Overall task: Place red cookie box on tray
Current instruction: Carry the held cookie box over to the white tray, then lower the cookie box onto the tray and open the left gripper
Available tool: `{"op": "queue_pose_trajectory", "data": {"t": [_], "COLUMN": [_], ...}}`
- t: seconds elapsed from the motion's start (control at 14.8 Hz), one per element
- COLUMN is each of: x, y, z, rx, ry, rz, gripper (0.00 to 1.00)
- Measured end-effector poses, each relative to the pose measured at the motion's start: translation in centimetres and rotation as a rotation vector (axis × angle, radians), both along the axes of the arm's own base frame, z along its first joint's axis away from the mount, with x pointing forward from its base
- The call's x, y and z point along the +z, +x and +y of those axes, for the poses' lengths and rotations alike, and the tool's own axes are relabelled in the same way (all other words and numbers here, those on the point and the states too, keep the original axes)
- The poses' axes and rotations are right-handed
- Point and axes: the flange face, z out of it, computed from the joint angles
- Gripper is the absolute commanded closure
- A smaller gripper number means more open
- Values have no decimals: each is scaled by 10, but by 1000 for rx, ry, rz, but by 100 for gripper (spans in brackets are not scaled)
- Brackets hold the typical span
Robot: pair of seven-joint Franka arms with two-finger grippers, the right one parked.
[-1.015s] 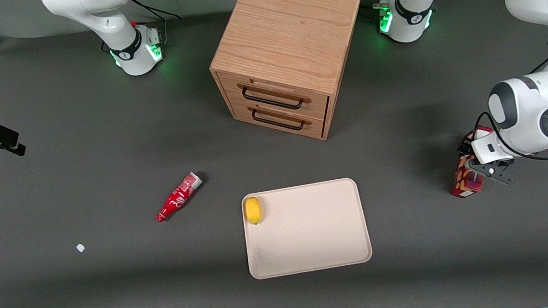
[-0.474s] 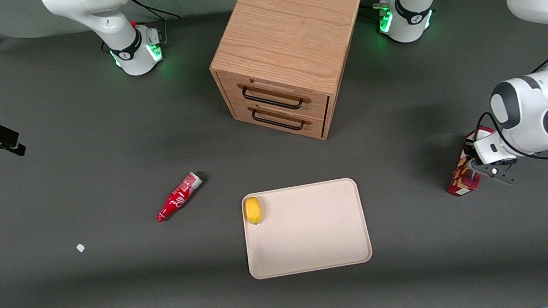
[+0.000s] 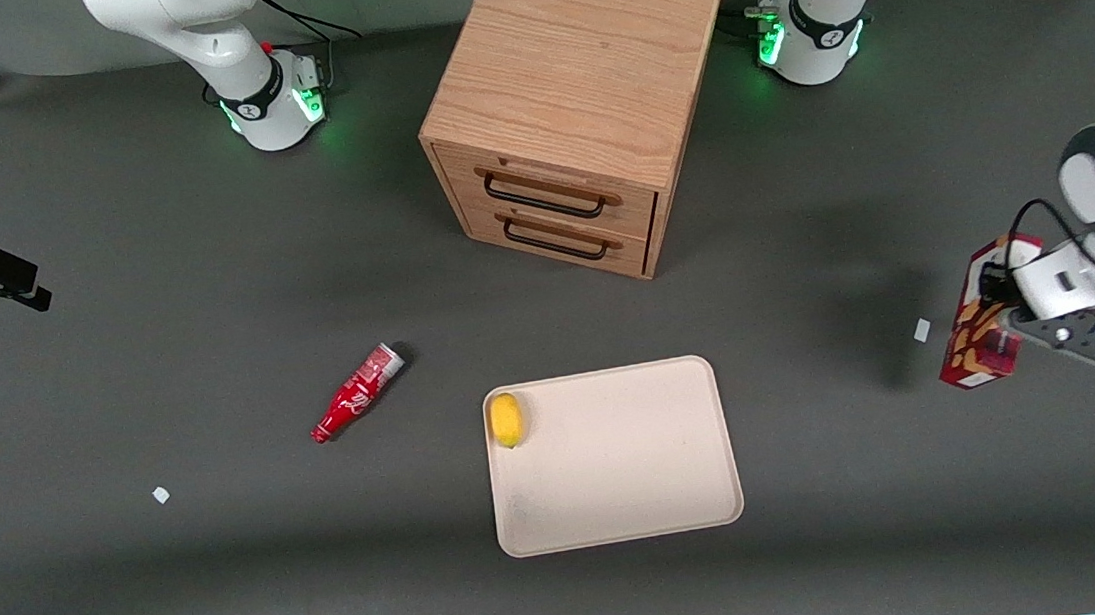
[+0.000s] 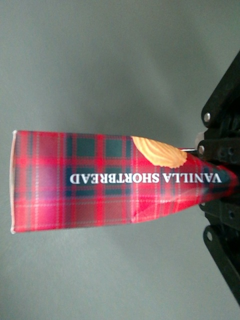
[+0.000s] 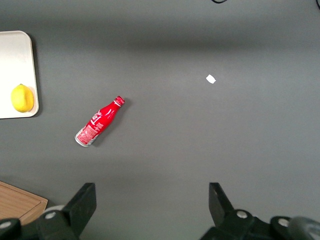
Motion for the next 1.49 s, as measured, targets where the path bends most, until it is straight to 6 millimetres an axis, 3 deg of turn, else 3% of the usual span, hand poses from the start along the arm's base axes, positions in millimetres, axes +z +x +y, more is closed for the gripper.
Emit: {"op": "queue_pose_trajectory", "data": {"t": [0.14,0.27,0.47,0.61,0.81,1.02,1.29,1.49], "x": [66,124,181,193,182,145,50,-2], "y": [-2,-4,-8,-14,-19,-2,22,34], "z": [-10,-39,-117,-183,-268,-325,-377,-385], "rx": [56,130,275,369,466,548,603,602], "ry": [-6,-1,24,36,26,-37,-36,-36], "rz": [36,66,75,69,56,20,-29,-55], "gripper": [100,100,100,100,100,100,100,100]}}
